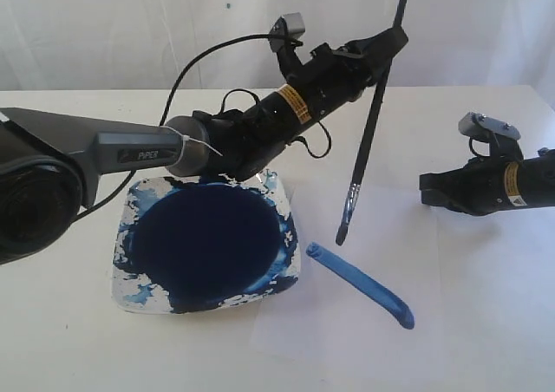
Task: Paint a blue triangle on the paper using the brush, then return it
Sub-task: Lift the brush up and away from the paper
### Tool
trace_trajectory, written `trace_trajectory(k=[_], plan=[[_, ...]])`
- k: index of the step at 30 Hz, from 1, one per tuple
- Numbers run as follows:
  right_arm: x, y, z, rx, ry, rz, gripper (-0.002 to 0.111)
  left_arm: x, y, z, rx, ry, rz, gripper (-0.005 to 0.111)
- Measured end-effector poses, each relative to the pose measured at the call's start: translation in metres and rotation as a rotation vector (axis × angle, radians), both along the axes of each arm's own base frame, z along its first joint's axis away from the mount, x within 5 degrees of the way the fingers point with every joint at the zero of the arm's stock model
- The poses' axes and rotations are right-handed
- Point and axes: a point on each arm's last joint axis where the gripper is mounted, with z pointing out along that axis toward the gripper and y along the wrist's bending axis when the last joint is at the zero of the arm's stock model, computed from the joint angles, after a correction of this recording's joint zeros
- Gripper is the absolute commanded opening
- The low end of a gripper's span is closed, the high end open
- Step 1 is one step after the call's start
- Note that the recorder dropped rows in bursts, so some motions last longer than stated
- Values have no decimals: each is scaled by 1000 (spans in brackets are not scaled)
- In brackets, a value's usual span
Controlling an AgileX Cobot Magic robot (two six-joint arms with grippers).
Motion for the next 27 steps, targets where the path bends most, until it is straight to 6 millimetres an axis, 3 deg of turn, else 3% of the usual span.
trace_trajectory(k=[7,15,21,27], plan=[[0,0,0,0,0,-3,3,-13,-14,4,43,-111,5,0],[0,0,0,0,0,-3,3,-24,-30,30,94,-306,-46,0],[0,0,0,0,0,-3,3,-26,-49,35,351,-402,-30,0],[0,0,0,0,0,-3,3,-19,-52,50,513,-424,-6,0]])
